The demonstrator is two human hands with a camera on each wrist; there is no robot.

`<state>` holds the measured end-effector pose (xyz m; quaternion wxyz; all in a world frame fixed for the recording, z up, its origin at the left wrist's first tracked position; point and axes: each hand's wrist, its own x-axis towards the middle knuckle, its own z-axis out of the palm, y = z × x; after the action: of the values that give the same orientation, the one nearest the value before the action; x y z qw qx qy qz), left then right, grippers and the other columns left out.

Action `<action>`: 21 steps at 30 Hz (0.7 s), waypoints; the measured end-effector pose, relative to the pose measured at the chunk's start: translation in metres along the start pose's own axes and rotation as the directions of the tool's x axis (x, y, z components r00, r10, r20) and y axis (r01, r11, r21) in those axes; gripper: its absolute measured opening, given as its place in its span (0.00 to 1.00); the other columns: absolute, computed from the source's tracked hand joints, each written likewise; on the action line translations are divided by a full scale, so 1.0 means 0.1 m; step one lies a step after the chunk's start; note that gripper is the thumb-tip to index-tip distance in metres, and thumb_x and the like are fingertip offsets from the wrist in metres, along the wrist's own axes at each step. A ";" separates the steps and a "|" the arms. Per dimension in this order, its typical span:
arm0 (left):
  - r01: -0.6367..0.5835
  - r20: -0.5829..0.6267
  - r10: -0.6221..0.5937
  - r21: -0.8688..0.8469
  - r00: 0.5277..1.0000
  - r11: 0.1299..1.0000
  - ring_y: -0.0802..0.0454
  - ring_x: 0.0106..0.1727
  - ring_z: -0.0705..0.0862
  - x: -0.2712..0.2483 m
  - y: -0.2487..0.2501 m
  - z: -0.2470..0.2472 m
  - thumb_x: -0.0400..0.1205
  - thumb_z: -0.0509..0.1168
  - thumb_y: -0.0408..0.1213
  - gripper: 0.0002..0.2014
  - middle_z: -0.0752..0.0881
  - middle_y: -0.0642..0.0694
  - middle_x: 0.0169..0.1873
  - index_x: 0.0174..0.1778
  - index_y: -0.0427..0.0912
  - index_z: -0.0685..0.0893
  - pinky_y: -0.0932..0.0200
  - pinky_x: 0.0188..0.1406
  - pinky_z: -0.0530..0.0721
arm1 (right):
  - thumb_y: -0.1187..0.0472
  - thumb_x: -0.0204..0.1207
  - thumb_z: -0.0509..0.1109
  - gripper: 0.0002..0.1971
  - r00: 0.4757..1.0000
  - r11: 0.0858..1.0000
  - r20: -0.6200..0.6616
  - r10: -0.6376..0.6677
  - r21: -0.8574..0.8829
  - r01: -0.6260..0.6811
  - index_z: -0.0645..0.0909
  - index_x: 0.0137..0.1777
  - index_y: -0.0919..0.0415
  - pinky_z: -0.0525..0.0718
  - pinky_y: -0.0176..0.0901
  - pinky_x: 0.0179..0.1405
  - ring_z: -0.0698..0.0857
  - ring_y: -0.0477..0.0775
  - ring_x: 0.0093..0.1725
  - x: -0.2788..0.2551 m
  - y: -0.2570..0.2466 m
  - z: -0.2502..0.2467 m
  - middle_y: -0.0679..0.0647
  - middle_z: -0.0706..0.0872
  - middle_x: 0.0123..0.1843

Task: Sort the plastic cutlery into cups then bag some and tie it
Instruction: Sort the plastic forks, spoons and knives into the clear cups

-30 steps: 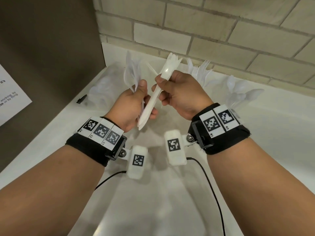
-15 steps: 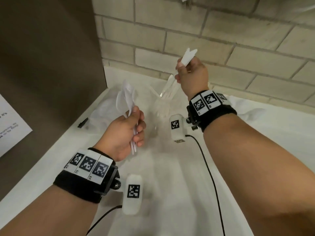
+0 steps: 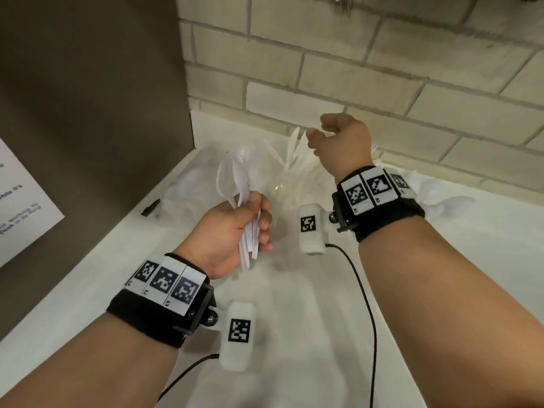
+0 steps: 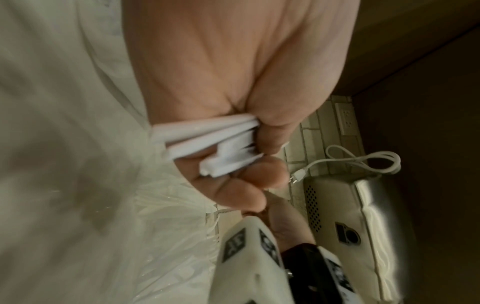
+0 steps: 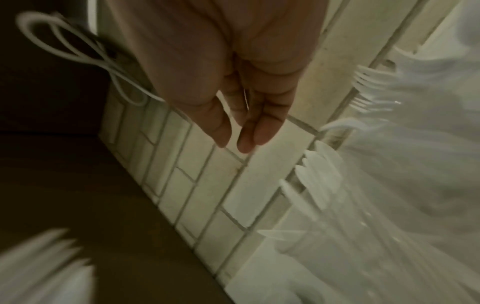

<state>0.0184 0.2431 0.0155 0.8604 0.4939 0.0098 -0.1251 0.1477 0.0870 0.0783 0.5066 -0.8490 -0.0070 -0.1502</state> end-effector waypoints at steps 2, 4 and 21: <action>-0.027 -0.054 0.032 0.087 0.998 0.996 0.53 0.21 0.74 0.02 -0.01 0.07 0.86 0.56 0.42 0.12 0.77 0.49 0.24 0.42 0.41 0.78 0.60 0.22 0.78 | 0.56 0.74 0.74 0.07 0.995 0.994 0.095 -0.035 0.103 0.026 0.85 0.44 0.59 0.88 0.50 0.47 0.87 0.49 0.36 -0.24 -0.12 -0.07 0.55 0.90 0.44; -0.042 -0.091 0.055 0.141 0.994 0.989 0.54 0.20 0.74 0.03 -0.02 0.13 0.87 0.55 0.42 0.12 0.77 0.49 0.24 0.44 0.40 0.79 0.61 0.21 0.77 | 0.50 0.73 0.75 0.12 0.951 0.995 0.307 -0.038 0.100 0.008 0.85 0.39 0.60 0.84 0.41 0.38 0.83 0.45 0.31 -0.49 -0.20 -0.12 0.56 0.90 0.39; 0.052 -0.315 0.197 0.635 0.929 0.770 0.55 0.24 0.70 0.21 -0.13 0.21 0.81 0.60 0.47 0.12 0.77 0.47 0.32 0.51 0.41 0.77 0.63 0.22 0.68 | 0.60 0.72 0.74 0.08 0.921 0.991 0.388 -0.032 0.129 -0.019 0.76 0.41 0.53 0.78 0.48 0.36 0.80 0.55 0.35 -0.89 -0.14 0.04 0.54 0.80 0.35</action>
<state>0.0336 0.2145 0.0127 0.6306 0.7687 0.1067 0.0064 0.0613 0.1097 0.0651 0.5489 -0.8270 -0.1201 0.0204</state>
